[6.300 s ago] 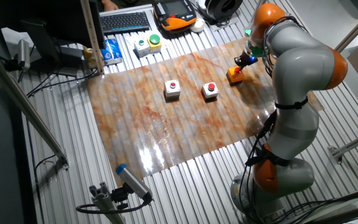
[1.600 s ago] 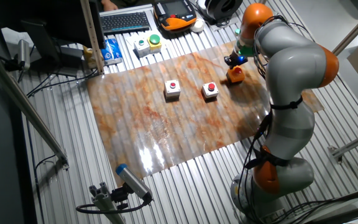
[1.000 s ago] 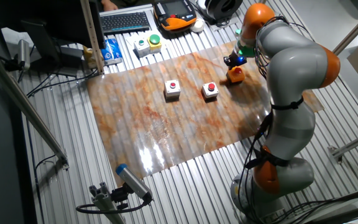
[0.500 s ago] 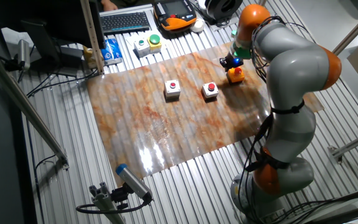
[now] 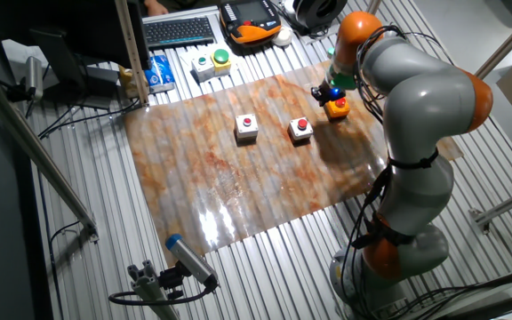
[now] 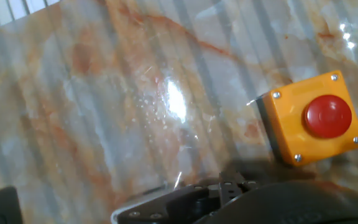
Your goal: Press three buttons from left to right in sequence
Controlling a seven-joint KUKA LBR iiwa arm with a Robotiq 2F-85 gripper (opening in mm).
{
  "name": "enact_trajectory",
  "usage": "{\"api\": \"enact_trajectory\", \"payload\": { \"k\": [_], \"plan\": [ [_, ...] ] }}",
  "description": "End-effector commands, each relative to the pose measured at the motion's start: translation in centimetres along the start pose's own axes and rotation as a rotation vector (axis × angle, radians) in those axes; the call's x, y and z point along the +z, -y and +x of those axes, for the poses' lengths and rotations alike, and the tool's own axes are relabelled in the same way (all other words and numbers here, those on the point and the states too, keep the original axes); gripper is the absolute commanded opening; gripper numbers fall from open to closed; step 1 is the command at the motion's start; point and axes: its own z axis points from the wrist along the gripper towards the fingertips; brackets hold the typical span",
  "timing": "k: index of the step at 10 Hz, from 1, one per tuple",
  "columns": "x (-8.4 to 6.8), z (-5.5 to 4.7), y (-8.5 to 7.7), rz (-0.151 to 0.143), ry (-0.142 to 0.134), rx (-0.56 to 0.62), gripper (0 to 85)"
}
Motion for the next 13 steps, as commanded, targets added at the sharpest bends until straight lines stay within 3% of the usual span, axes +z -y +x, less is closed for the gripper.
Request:
{"api": "enact_trajectory", "payload": {
  "k": [1,5,9,13],
  "plan": [
    [0.2,0.4,-0.3,0.009,0.008,0.001,0.0],
    [0.6,2.0,-1.1,0.022,0.024,0.005,0.0],
    [0.2,2.9,-1.1,0.02,0.02,0.007,0.0],
    [1.2,4.4,-2.2,0.031,0.036,0.031,0.0]
  ]
}}
